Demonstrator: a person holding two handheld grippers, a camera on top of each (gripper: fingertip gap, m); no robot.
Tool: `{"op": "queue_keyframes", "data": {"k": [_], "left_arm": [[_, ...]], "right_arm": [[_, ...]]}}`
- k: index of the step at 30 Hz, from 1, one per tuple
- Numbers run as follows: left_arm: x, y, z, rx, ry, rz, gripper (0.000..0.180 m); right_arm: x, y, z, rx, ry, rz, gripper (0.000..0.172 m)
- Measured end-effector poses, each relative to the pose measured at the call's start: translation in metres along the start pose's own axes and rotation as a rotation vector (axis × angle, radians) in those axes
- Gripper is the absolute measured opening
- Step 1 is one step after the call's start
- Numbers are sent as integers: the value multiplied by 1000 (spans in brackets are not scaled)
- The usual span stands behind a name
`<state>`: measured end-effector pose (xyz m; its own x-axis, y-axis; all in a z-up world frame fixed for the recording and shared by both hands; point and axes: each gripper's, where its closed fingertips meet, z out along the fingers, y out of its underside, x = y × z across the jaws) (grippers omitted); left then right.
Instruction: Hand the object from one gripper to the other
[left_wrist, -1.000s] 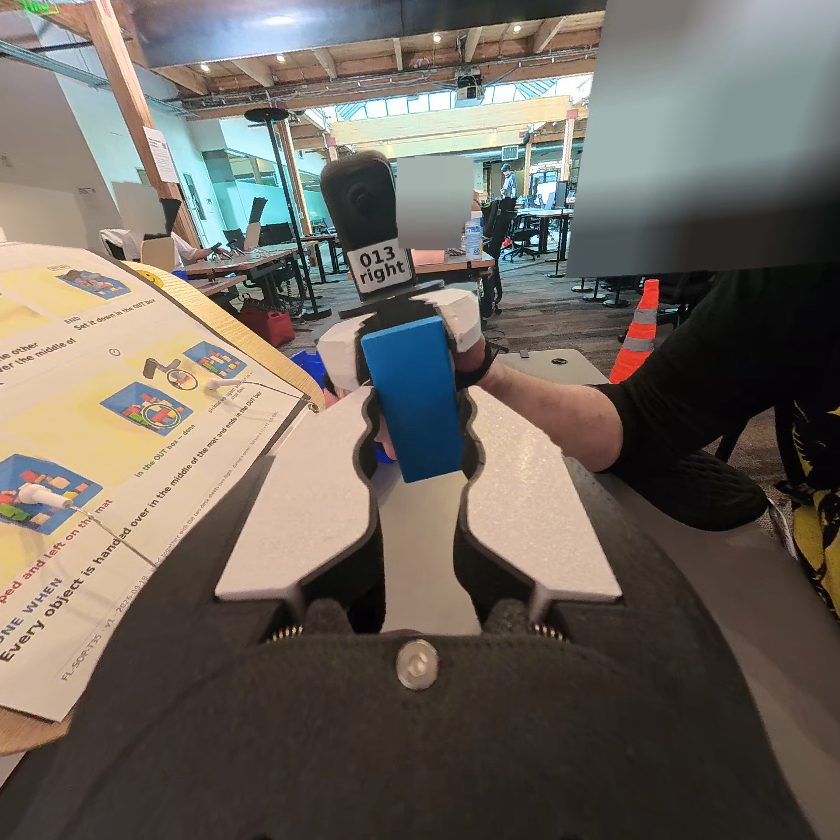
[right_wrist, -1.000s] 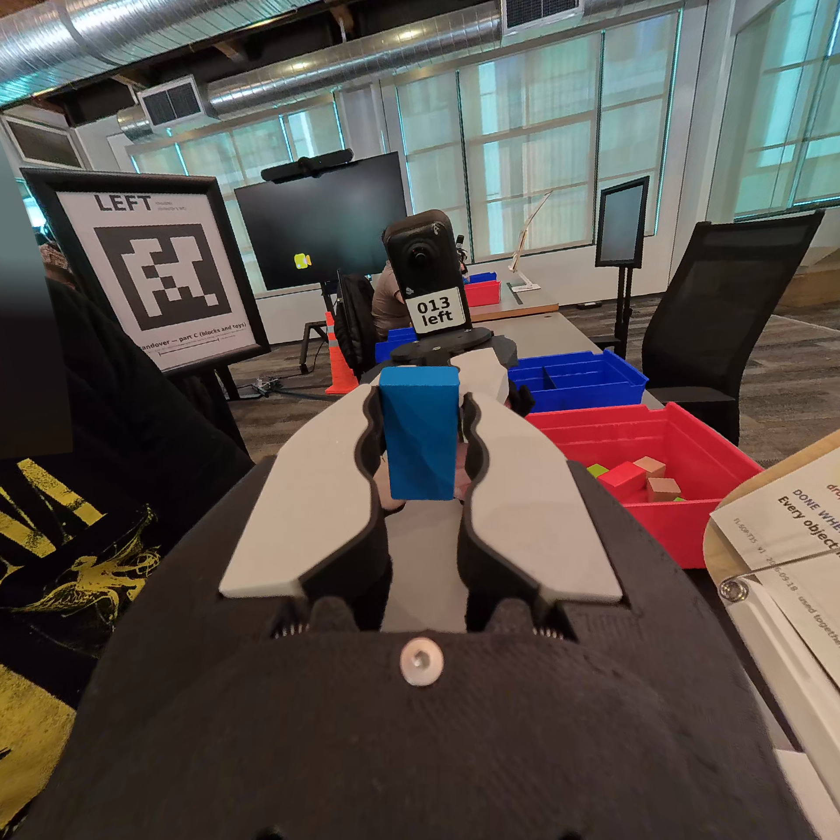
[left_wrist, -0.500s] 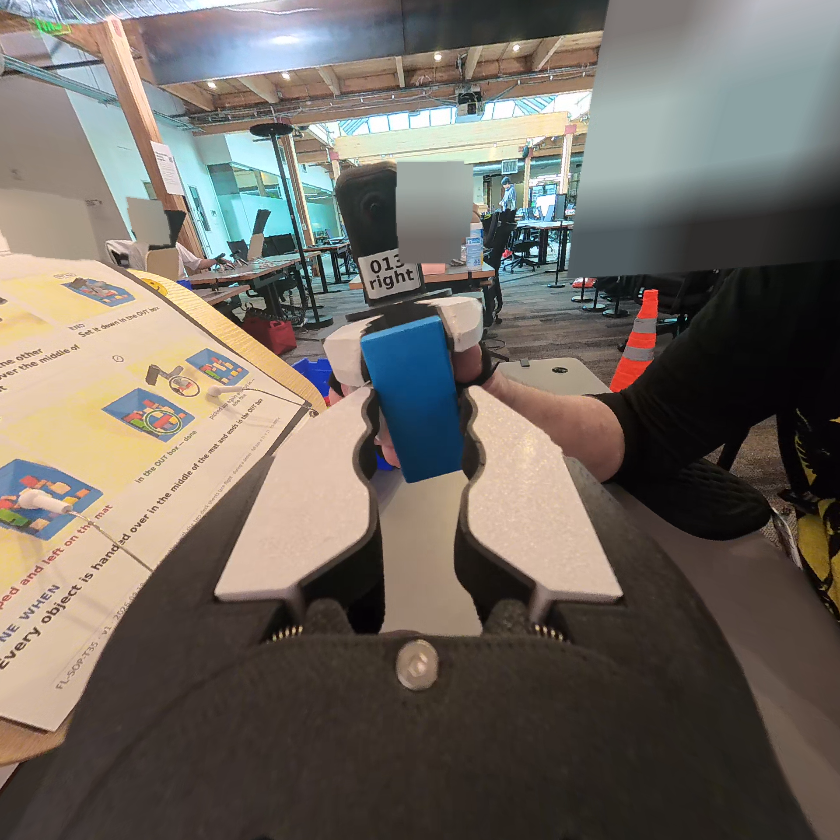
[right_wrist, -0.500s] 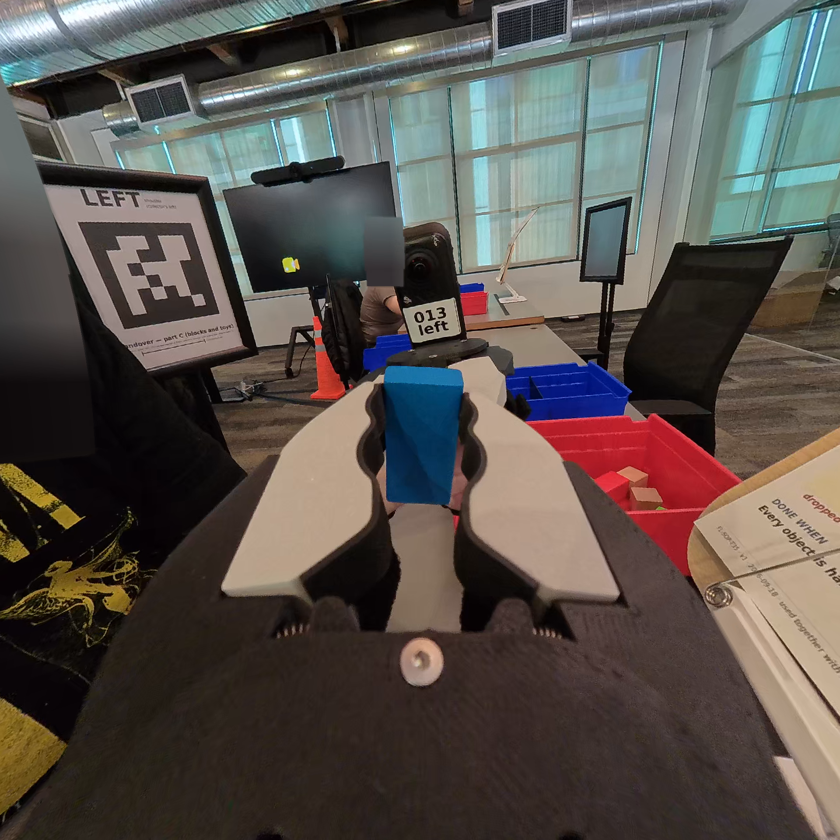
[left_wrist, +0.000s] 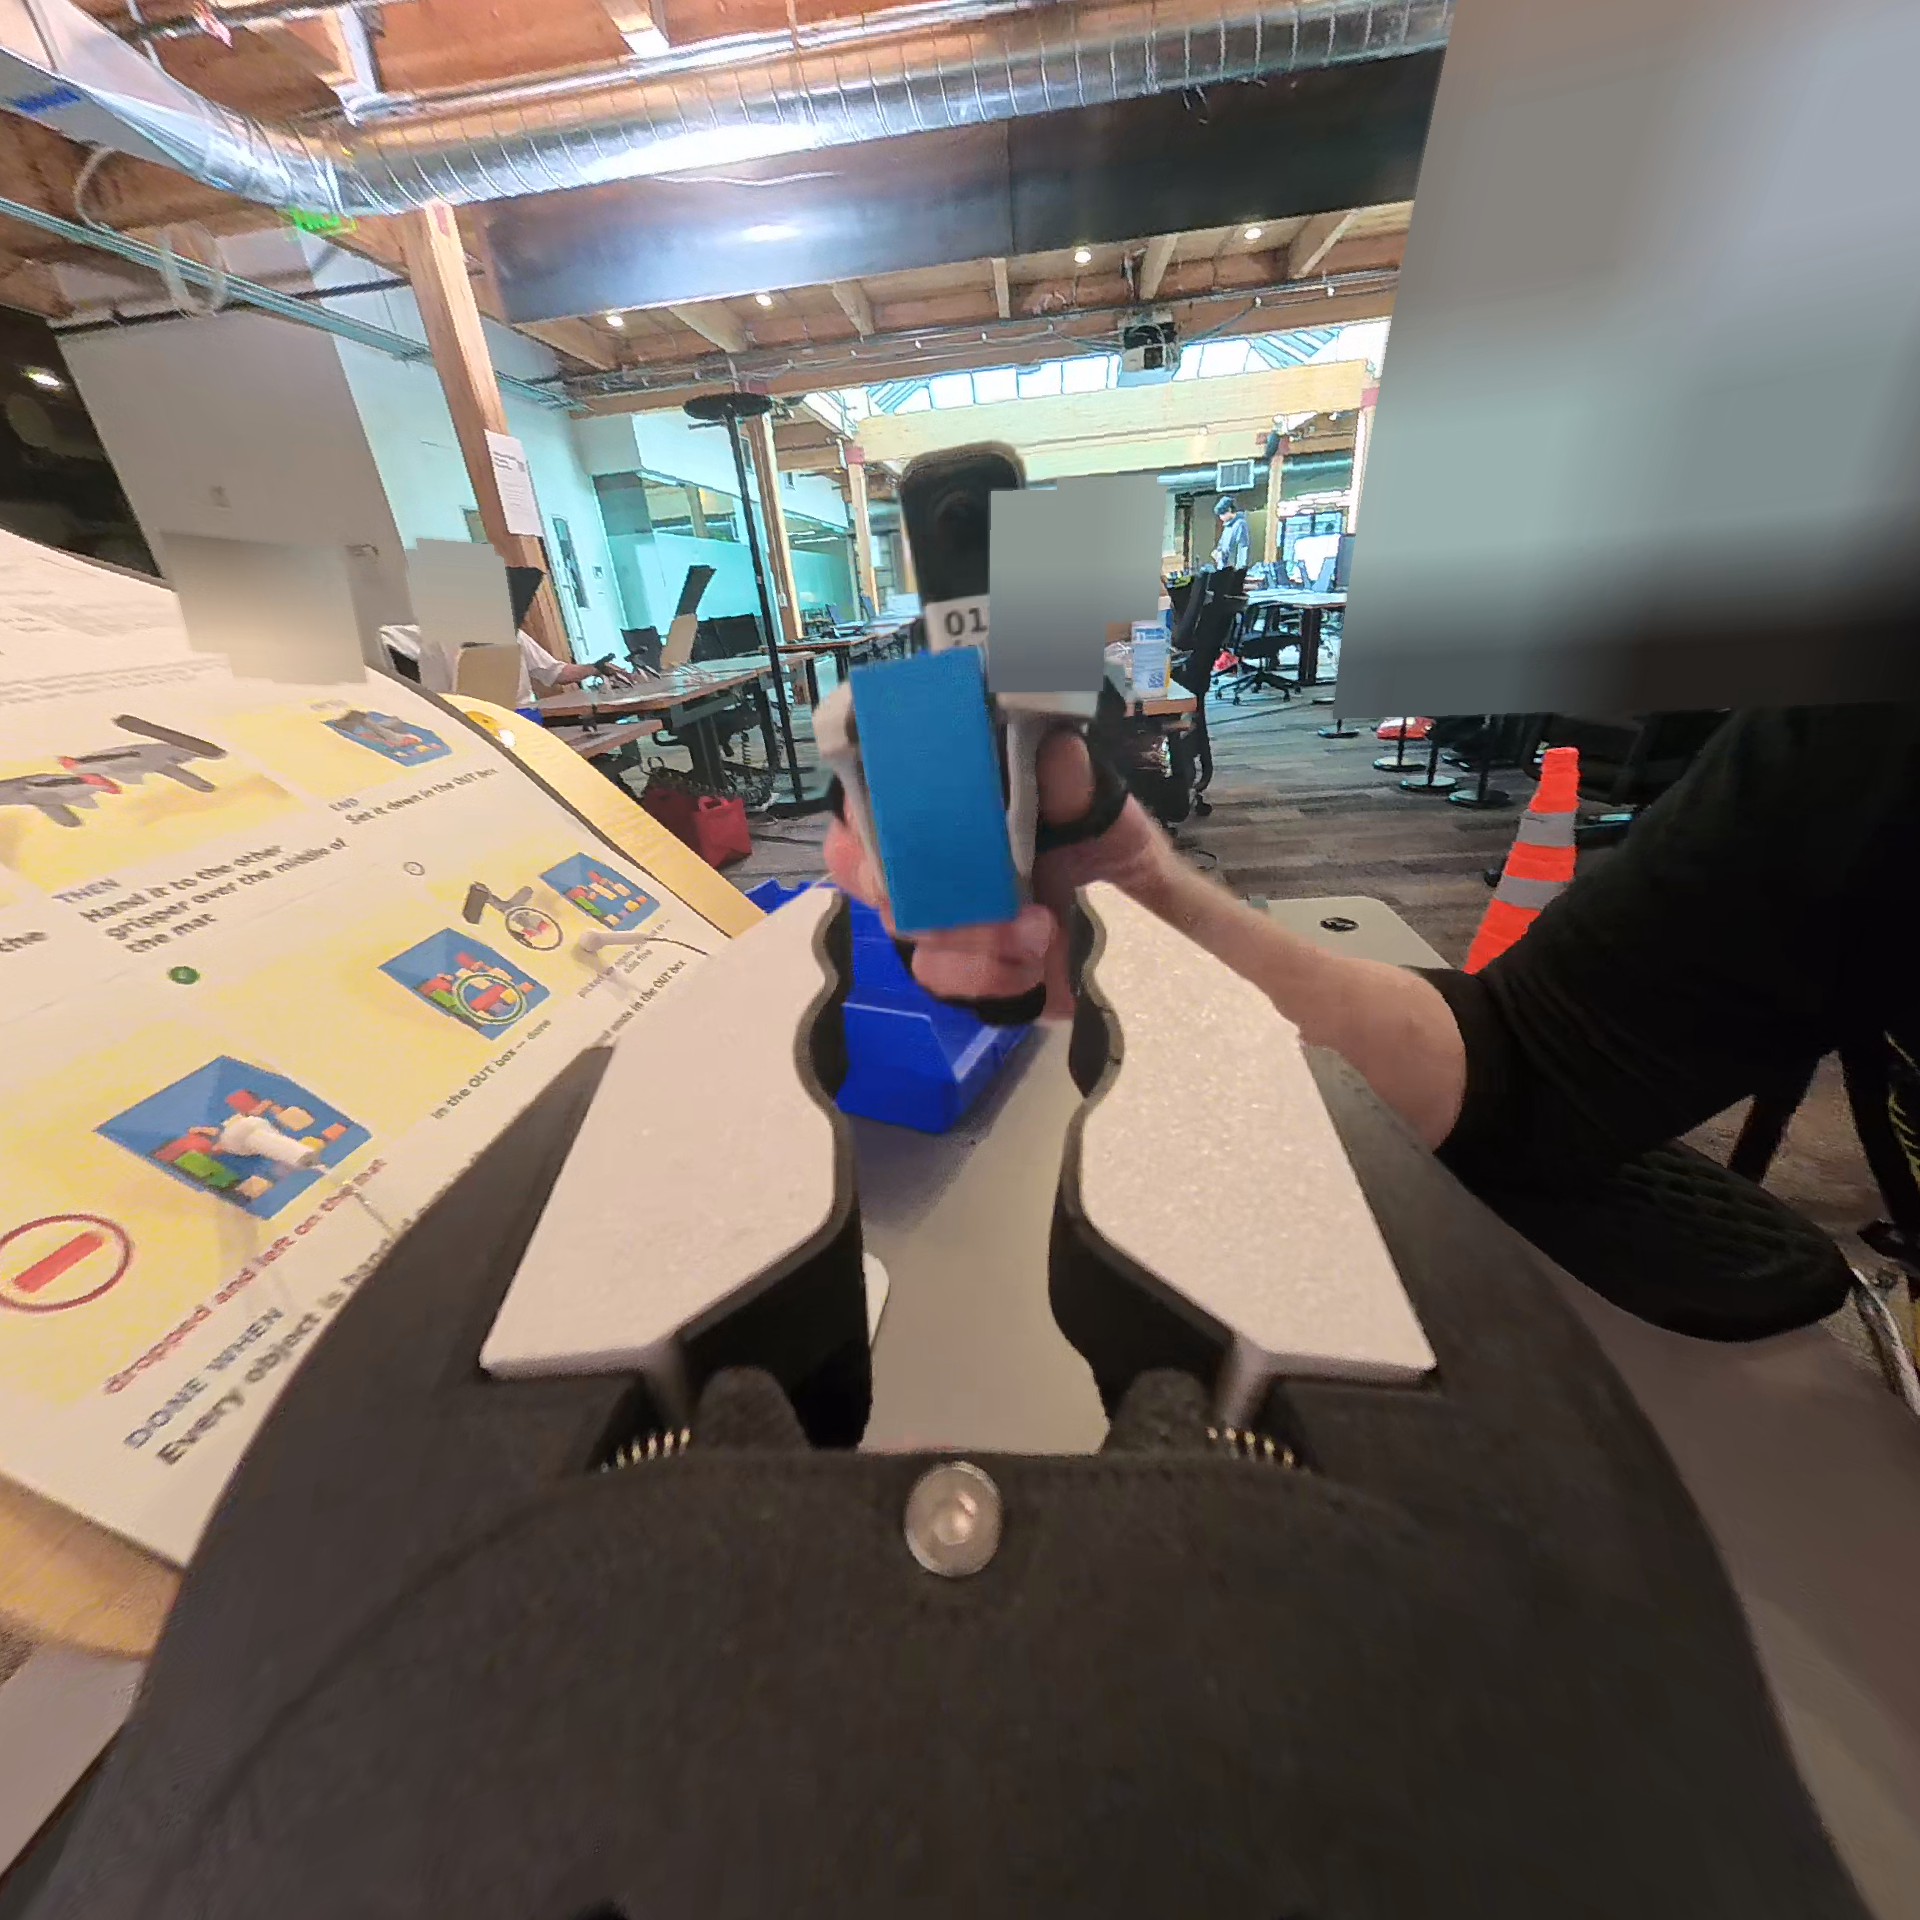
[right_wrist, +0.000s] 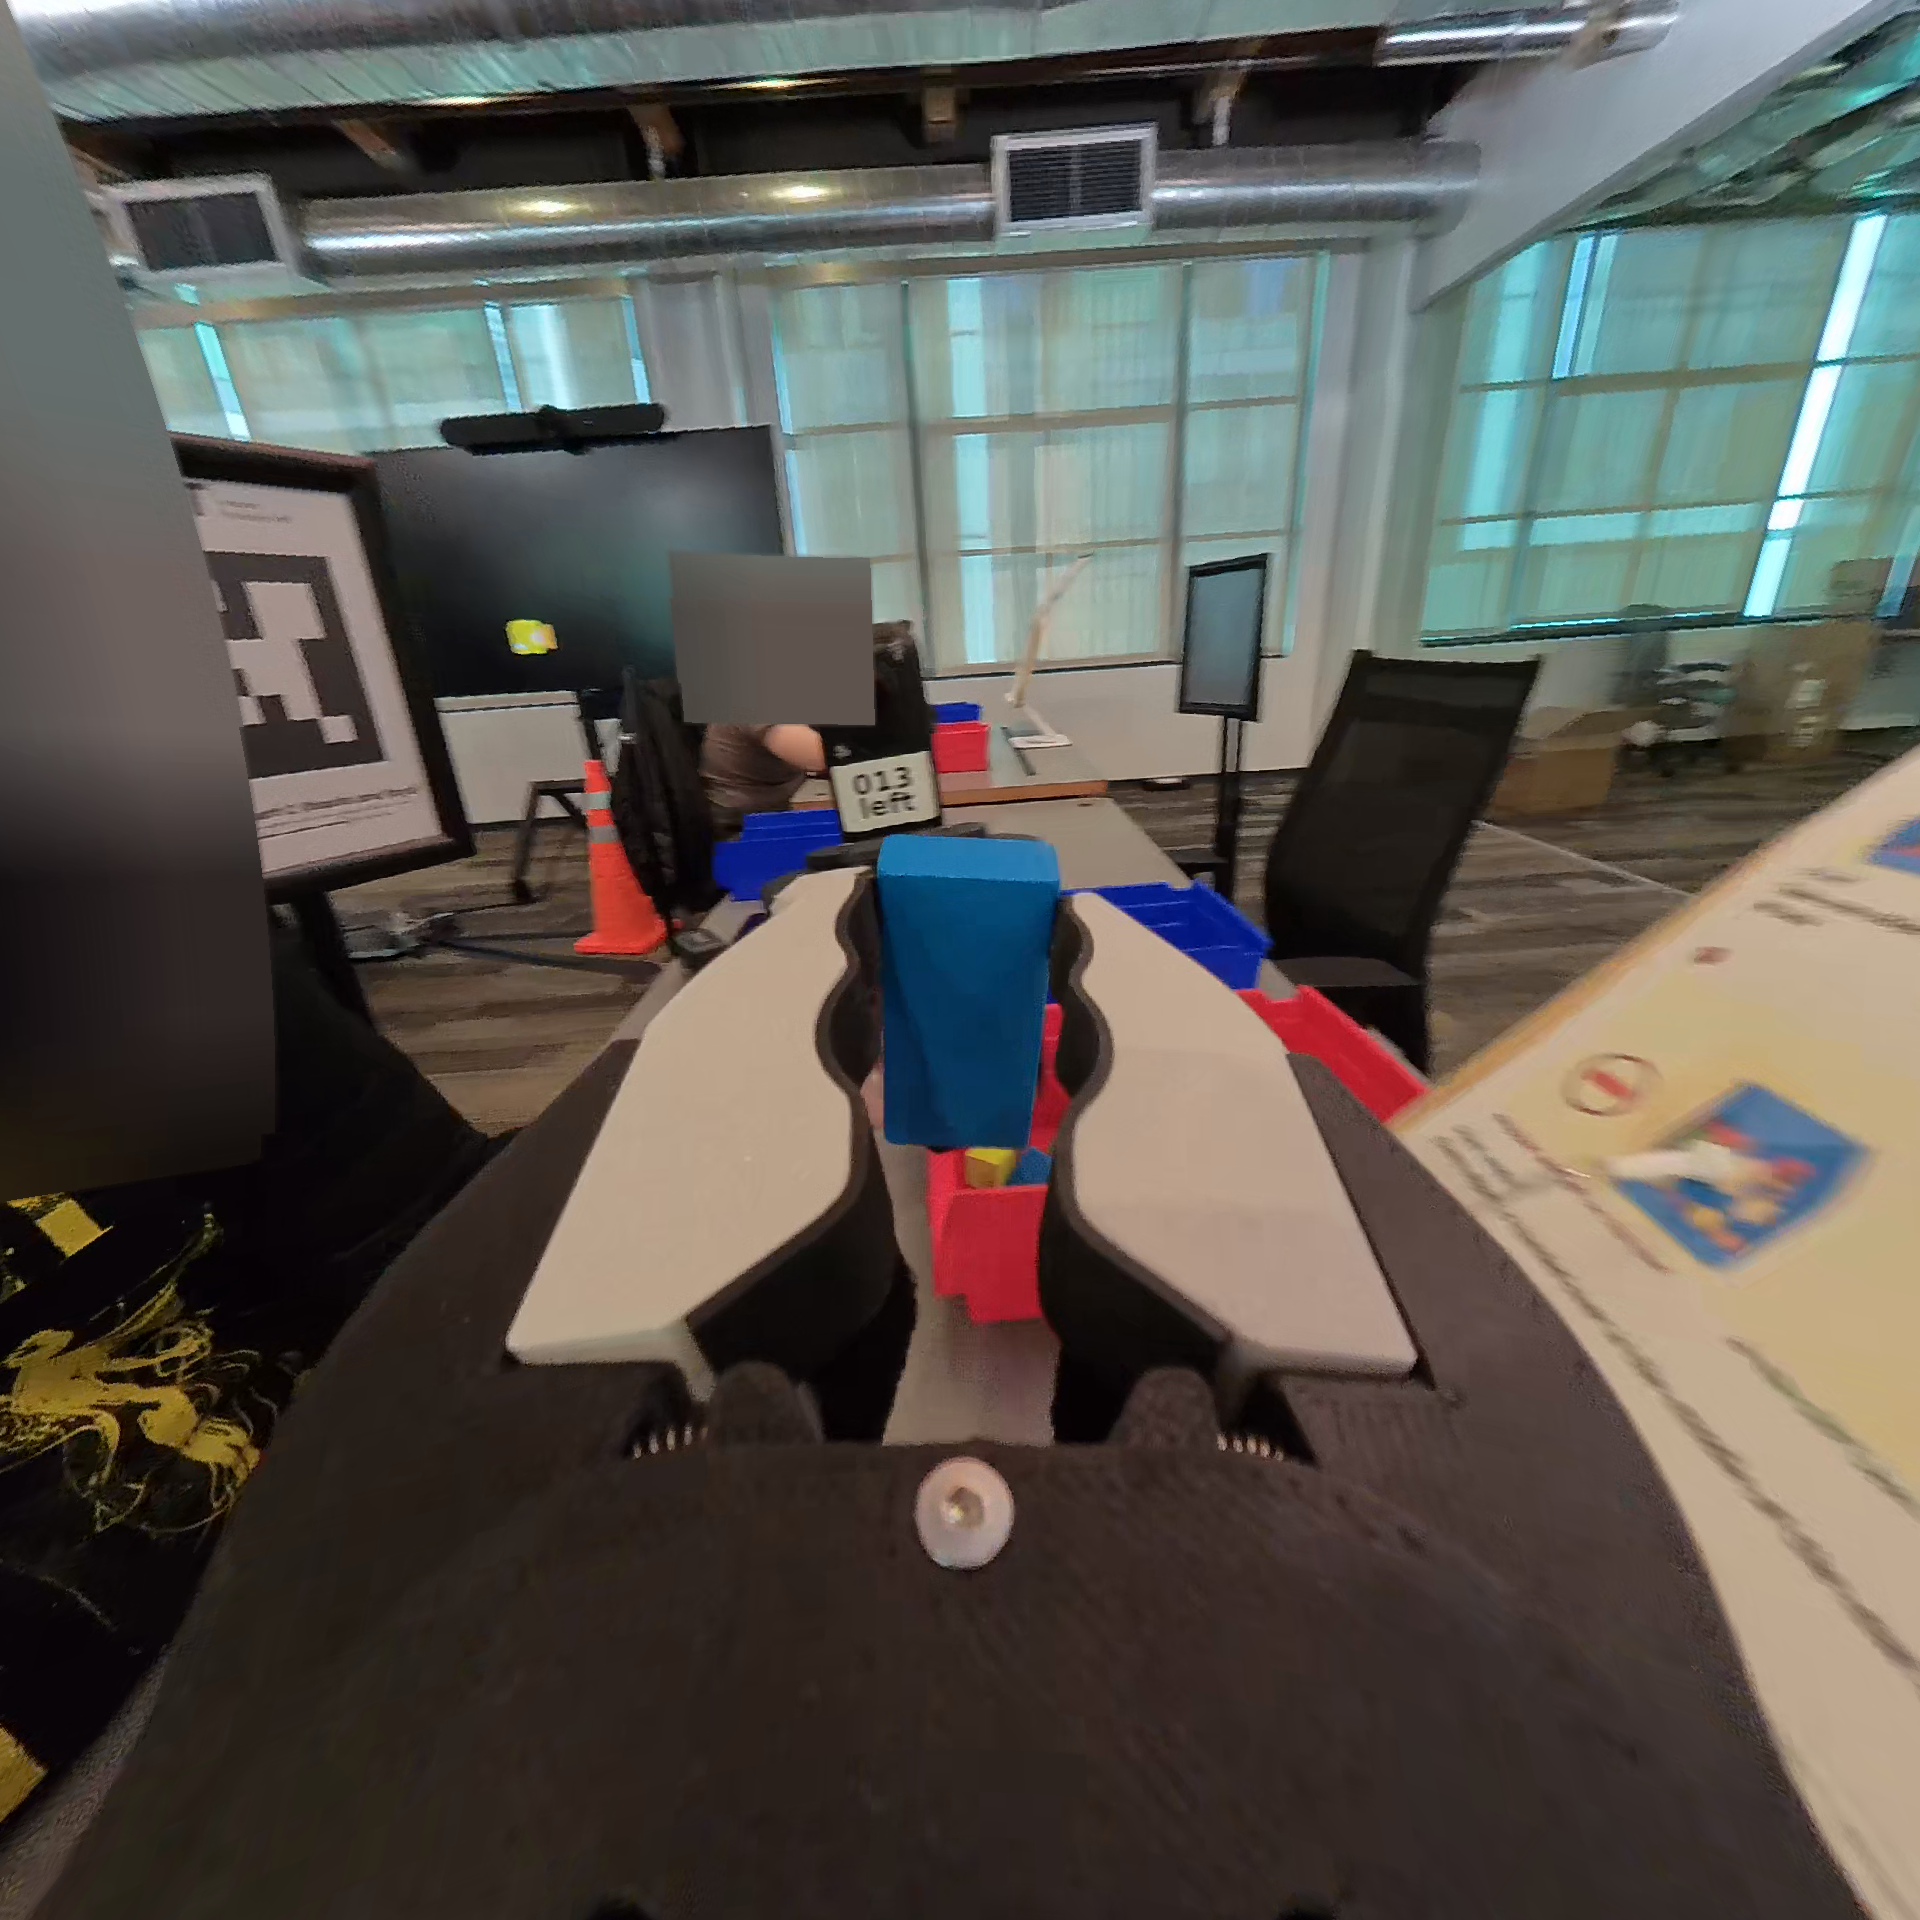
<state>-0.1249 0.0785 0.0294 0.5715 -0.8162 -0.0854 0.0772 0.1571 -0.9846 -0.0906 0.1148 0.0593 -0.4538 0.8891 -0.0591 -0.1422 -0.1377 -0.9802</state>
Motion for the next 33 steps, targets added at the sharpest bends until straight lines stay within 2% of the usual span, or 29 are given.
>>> {"op": "queue_keyframes", "data": {"k": [3,6,8,11,15,19,23,28,33], "left_arm": [[-4,-6,-11,13,-24,8,37],[-13,-9,-22,11,-65,14,34],[-17,-12,-28,25,-80,12,31],[-26,-13,-35,23,-115,16,32],[-37,-11,-44,10,-163,14,33],[-43,-7,-47,-11,-190,20,34],[-54,-1,-54,-51,-232,14,34],[-66,9,-65,-105,-287,3,34],[-76,17,-75,-143,-330,-1,34]], "right_arm": [[28,-27,-54,-17,202,-70,30],[66,-42,-133,-118,496,-125,30],[93,-38,-189,-217,684,-109,30],[136,1,-268,-459,949,-38,30],[177,76,-337,-696,1087,140,31],[202,140,-373,-847,1126,277,31],[218,183,-395,-991,1142,363,31],[229,217,-408,-1102,1131,454,31],[235,228,-412,-1135,1132,484,31]]}}
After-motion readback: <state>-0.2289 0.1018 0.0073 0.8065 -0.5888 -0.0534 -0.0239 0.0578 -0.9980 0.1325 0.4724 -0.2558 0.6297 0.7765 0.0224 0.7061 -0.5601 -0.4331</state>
